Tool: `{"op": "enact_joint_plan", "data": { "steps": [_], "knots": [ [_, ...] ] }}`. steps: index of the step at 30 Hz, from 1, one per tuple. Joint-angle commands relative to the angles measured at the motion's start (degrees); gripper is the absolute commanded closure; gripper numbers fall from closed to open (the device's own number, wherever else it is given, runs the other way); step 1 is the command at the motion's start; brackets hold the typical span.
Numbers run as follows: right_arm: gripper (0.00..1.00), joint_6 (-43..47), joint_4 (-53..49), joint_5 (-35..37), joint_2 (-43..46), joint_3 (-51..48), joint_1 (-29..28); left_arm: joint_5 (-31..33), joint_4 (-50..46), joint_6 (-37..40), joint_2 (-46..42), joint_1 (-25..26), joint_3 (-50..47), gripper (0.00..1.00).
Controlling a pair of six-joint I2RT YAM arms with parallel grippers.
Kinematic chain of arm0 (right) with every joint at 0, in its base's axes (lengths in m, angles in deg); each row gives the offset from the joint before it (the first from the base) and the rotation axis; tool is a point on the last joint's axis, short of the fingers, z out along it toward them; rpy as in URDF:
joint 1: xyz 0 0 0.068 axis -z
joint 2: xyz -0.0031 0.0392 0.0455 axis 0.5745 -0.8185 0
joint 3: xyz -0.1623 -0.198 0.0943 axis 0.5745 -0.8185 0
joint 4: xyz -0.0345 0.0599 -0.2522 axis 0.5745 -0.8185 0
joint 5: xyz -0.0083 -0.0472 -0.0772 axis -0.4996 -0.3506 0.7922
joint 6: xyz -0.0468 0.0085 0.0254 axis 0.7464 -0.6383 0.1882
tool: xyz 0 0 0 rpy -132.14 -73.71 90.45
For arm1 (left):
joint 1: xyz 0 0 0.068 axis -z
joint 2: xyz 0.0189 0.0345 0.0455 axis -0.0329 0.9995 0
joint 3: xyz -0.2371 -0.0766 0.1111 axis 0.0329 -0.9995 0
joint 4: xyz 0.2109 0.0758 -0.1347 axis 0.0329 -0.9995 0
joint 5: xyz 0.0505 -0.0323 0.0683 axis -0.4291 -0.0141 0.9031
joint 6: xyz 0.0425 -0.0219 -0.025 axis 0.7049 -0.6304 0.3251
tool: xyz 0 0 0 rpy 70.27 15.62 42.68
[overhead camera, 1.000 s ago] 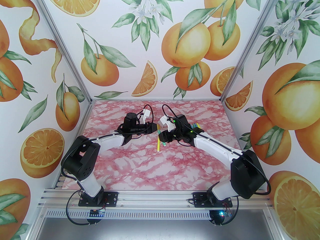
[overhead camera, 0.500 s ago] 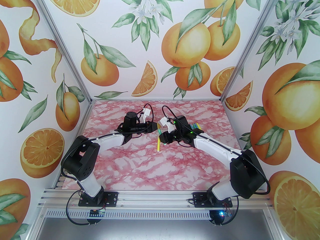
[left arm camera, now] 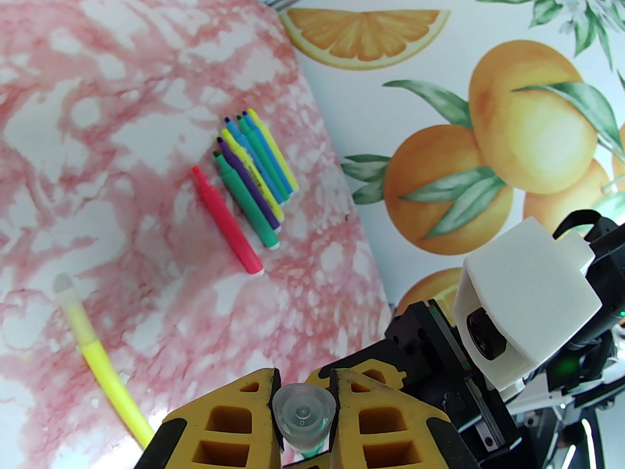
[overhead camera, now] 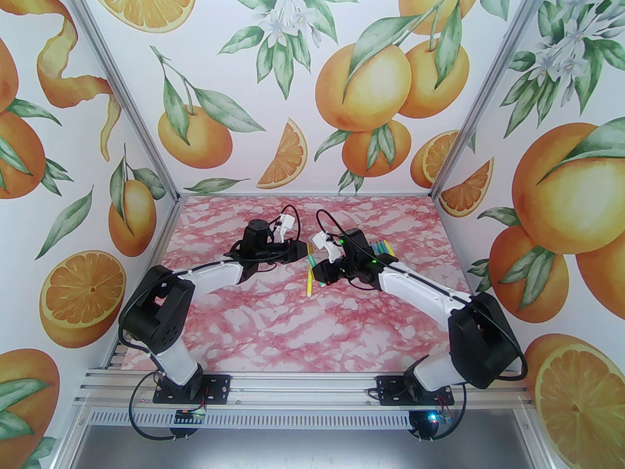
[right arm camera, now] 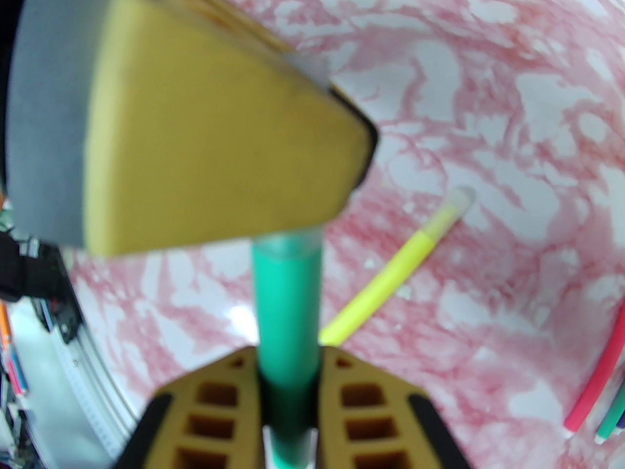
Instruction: Open the pen caps
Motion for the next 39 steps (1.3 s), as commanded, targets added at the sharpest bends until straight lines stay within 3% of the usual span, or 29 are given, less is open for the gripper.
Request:
{"op": "enact_joint_plan", "data": {
  "steps": [1,17,32,39],
  "knots": [
    [1.00,0.5,-4.0,-0.5,1.8,-2.5,0.1,6.7,0.4,1.4,-3.8,-2.3,1.9,1.00],
    [1.00,0.8,-3.9,-1.7,0.3,-3.5,0.1,11.1,-0.7,3.3,-7.3,-4.3,0.5,1.00],
    [1.00,1.8,-3.1,-3.5,1.0,-4.9,0.0,7.5,-1.4,3.3,-8.4,-8.7,1.7,1.00],
    [1.00,1.8,-2.4,-2.4,1.5,-5.1,-0.3,6.8,-6.7,5.1,-8.8,-9.9,4.4,1.00]
  ]
}}
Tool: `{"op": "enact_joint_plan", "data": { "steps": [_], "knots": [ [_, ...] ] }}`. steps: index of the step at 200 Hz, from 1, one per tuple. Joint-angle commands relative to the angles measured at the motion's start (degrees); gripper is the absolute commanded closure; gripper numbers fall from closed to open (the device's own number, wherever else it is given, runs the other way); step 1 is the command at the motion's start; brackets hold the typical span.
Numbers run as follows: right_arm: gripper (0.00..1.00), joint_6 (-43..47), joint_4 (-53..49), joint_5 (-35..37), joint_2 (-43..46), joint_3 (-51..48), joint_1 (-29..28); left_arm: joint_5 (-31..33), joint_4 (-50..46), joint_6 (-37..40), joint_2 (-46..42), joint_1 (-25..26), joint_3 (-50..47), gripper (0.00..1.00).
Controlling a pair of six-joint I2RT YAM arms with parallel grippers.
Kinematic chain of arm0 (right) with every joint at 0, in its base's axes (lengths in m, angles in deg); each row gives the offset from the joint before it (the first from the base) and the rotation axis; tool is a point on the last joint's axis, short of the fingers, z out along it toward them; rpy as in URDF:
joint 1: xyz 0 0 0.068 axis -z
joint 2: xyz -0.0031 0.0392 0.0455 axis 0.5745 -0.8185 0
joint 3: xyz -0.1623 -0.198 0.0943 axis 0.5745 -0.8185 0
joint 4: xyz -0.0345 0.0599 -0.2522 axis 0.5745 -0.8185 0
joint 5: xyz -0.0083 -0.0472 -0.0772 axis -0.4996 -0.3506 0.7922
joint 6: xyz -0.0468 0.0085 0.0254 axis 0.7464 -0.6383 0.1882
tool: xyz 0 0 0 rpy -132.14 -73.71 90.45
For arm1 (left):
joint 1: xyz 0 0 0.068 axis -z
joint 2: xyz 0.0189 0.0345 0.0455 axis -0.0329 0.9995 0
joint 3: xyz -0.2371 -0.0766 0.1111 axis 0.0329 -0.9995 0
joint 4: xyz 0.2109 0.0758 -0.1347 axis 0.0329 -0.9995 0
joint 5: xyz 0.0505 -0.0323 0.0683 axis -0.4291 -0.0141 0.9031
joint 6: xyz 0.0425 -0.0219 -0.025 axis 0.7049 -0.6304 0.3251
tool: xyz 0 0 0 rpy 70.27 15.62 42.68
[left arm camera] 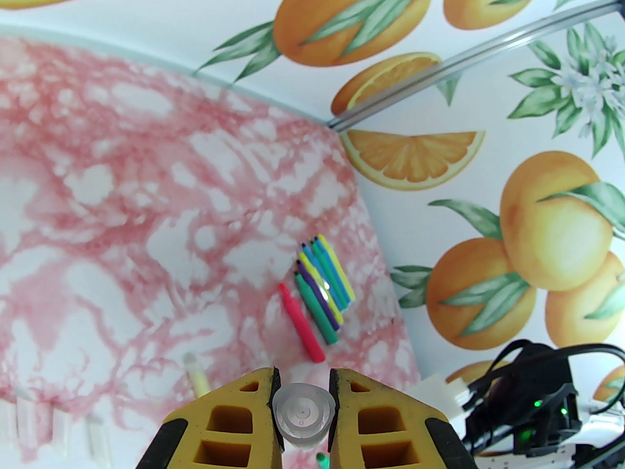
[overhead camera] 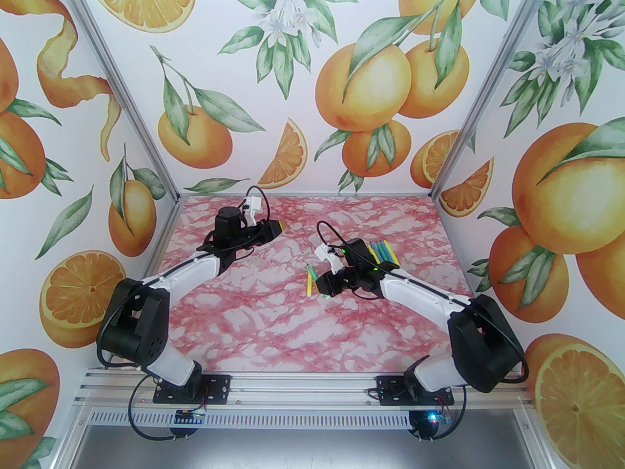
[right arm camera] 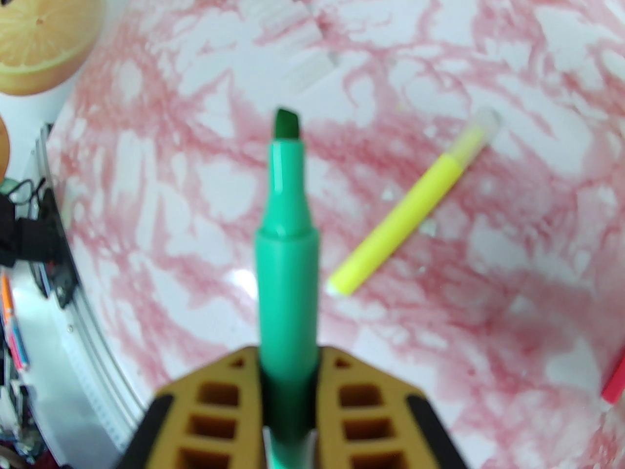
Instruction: Open the pen caps
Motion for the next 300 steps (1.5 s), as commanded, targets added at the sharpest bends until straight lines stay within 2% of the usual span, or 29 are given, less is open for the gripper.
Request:
{"op": "enact_joint_plan", "data": {
  "steps": [1,37,88,148,203,300],
  "knots": [
    [1.00,0.5,-0.5,0.5,0.7,0.0,-0.2,0.2,-4.2,3.4,-2.3,0.2,3.1,1.00],
    [1.00,-1.2,-1.1,8.0,0.8,1.9,0.5,2.3,-20.1,12.9,-1.9,0.3,7.0,1.00],
    [1.00,-4.7,-0.5,19.4,-0.9,4.2,2.0,8.3,-35.5,23.0,-2.2,1.3,9.4,1.00],
    [1.00,-8.2,-5.1,33.2,-7.2,10.0,2.9,16.7,-44.3,27.4,2.7,5.4,12.3,1.00],
    [1.00,-9.5,-6.9,37.3,-11.2,11.5,3.0,26.9,-51.2,30.1,9.3,10.7,17.0,1.00],
    [1.00,-9.8,-8.7,38.4,-14.2,11.0,5.3,29.0,-52.6,29.6,16.8,14.3,20.4,1.00]
  ]
}}
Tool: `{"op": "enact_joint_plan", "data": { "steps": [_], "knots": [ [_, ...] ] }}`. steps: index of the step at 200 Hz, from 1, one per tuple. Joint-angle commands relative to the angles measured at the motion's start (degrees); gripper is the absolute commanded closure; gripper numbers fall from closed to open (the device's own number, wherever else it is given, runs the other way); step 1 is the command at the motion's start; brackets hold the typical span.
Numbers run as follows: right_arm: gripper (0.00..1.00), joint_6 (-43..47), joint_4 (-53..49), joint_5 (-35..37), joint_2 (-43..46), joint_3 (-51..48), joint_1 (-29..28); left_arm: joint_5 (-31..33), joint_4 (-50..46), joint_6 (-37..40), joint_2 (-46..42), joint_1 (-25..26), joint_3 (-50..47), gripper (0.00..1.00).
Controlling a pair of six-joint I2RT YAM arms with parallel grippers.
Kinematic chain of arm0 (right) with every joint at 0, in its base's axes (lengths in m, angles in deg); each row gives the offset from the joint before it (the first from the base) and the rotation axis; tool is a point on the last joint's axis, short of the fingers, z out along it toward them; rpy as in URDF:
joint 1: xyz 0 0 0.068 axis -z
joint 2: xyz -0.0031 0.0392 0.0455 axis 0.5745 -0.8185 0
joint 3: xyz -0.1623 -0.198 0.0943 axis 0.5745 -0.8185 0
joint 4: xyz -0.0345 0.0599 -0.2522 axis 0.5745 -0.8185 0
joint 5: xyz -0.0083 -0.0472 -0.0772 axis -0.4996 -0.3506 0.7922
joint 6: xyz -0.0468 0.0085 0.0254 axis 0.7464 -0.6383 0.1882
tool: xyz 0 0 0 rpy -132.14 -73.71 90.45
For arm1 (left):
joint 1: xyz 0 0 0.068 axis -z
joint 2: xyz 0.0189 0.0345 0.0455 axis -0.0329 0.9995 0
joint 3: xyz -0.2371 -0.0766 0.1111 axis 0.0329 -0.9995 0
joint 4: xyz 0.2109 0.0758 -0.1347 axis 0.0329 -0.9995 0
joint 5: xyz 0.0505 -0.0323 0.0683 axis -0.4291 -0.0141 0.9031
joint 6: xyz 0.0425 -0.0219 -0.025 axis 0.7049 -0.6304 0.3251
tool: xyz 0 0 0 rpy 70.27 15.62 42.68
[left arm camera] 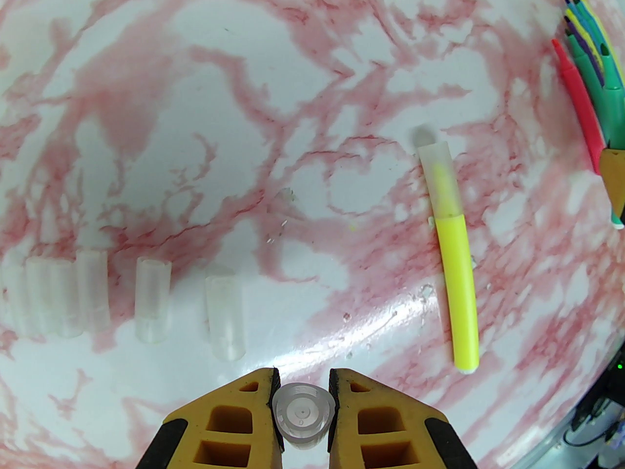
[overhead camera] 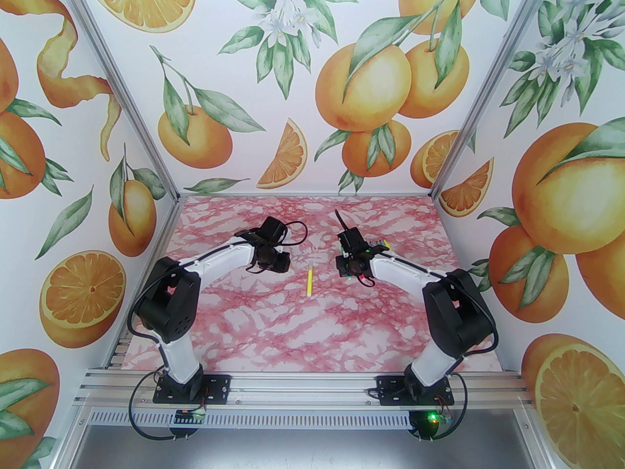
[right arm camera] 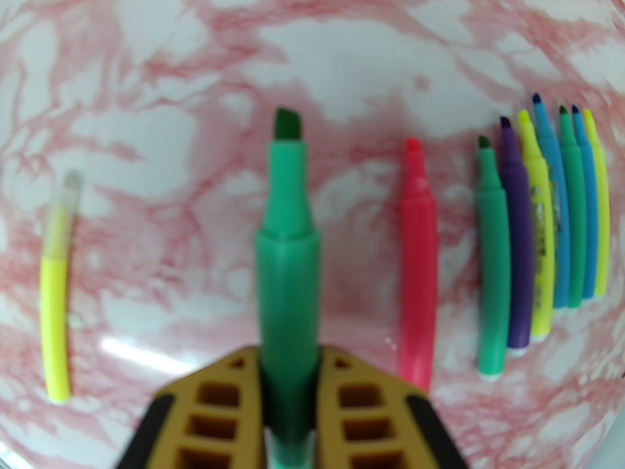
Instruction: Open the pen caps
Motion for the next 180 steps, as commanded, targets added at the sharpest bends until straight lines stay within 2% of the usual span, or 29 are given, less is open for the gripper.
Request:
{"op": "enact_joint_plan", "data": {
  "steps": [1,62,180],
  "knots": [
    [1.00,-0.4,-1.2,1.4,-1.5,0.8,0.5,1.1,-1.5,0.9,2.2,0.9,2.6,1.00],
    [1.00,-0.6,-1.7,-0.2,-3.2,1.1,1.5,0.9,-2.2,1.6,6.6,1.1,4.8,1.00],
    [0.95,-0.8,-2.8,-1.3,-5.4,1.8,3.0,5.5,-5.7,1.6,11.5,1.1,7.2,1.00]
  ]
}}
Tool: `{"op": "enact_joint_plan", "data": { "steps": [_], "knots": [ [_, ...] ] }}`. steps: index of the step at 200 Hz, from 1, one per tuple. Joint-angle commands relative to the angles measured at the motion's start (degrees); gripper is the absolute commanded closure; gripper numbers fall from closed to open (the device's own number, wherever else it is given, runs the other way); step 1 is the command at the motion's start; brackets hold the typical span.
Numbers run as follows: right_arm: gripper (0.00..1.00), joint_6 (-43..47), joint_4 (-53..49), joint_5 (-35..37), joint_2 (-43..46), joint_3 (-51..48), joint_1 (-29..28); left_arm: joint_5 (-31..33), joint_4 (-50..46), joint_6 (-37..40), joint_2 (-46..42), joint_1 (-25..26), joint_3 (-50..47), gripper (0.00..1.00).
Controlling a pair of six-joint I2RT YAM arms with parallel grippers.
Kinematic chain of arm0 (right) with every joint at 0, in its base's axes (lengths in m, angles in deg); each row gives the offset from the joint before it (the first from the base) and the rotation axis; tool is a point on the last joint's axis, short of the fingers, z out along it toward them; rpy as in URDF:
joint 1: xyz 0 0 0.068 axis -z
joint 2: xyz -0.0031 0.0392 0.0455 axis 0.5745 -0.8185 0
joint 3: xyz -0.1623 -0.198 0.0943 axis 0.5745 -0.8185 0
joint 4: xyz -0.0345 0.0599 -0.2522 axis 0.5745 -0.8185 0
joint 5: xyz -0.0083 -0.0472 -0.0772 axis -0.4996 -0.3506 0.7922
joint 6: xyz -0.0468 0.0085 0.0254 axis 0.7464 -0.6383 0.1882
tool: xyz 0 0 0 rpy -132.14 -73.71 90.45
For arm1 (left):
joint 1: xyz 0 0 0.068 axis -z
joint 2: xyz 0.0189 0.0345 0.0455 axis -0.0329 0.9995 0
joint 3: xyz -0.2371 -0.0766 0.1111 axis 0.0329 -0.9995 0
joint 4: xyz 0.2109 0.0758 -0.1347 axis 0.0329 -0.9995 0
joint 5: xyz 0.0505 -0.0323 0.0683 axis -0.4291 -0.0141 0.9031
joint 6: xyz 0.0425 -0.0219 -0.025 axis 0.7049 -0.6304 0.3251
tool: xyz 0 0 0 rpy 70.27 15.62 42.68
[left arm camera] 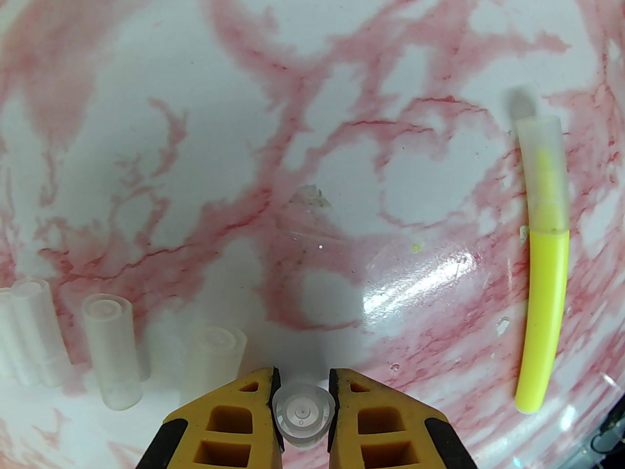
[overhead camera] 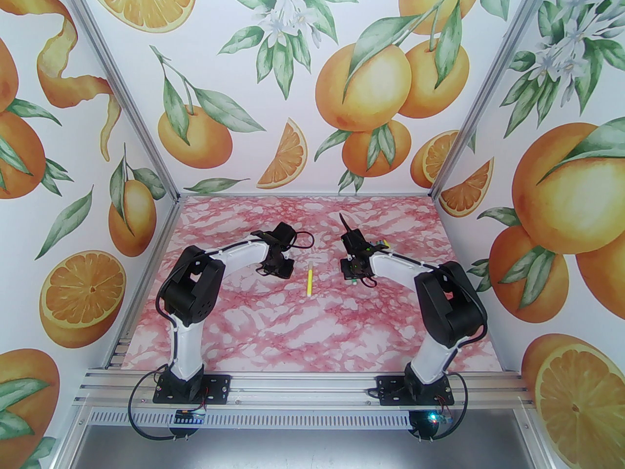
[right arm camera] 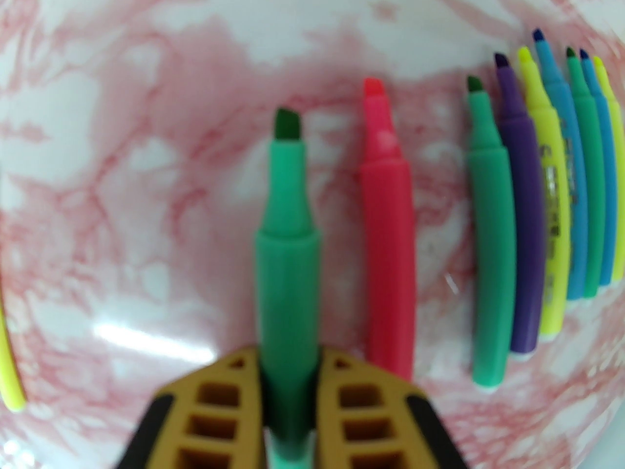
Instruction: Open the pen caps
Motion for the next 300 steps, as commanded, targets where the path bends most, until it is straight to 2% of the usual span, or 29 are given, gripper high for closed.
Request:
{"op": "enact_joint_plan", "data": {
  "steps": [1,93,213,264,300],
  "knots": [
    [0.95,-0.8,-1.3,-0.9,-1.2,1.6,0.5,1.9,-1.4,0.4,1.8,0.1,2.1,1.00],
    [0.88,0.0,-2.7,1.4,-1.9,2.4,0.7,3.6,-2.5,0.1,2.4,0.0,2.4,0.91],
    [0.84,0.8,-3.9,3.7,-2.9,3.9,0.8,3.5,-0.8,-1.2,1.2,-1.9,1.0,0.87],
    [0.81,1.1,-4.2,3.5,-3.0,4.2,0.8,3.5,-0.5,-1.3,0.8,-2.2,0.8,0.78],
    [0.79,1.4,-4.2,3.5,-2.8,4.2,0.8,2.6,0.3,-1.5,-0.1,-2.3,0.3,0.77]
  ]
}}
